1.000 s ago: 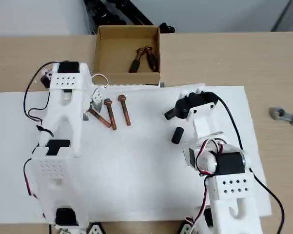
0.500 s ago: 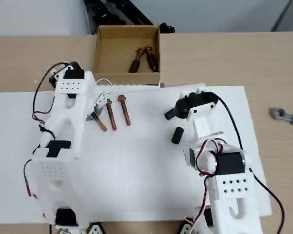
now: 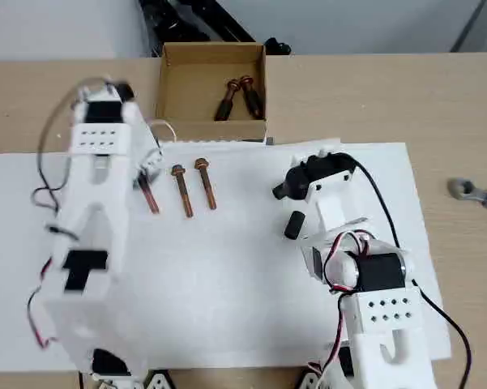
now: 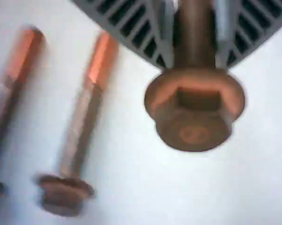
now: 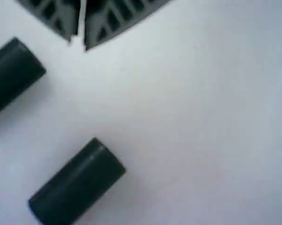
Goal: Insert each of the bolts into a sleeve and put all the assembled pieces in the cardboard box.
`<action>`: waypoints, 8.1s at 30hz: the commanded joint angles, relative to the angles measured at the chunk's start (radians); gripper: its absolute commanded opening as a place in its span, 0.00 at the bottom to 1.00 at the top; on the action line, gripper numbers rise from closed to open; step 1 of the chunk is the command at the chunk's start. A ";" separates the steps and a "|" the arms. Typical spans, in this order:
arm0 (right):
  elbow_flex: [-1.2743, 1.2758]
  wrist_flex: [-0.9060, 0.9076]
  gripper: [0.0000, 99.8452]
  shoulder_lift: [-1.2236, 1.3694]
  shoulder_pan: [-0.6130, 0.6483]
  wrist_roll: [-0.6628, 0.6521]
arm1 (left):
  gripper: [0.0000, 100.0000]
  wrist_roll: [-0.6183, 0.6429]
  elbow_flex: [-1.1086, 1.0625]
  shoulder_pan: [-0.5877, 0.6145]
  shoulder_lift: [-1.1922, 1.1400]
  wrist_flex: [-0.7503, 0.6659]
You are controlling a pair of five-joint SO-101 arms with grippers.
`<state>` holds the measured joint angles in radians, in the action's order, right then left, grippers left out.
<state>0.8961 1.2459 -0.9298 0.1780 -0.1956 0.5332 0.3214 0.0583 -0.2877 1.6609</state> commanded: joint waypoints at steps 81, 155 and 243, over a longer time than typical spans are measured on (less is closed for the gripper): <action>-0.402 -0.222 0.01 0.898 0.151 0.591 | 0.01 -0.230 -0.371 0.127 0.701 -0.023; 0.336 -0.720 0.00 -0.335 0.332 0.138 | 0.00 -0.247 -0.286 -0.118 0.703 -0.539; 0.525 -0.935 0.00 -0.604 0.526 0.226 | 0.01 -0.046 -1.096 -0.540 1.393 -0.887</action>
<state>1.4300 0.3391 -1.5221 0.6951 0.0238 0.4994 -0.7894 -0.4496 1.1070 0.7695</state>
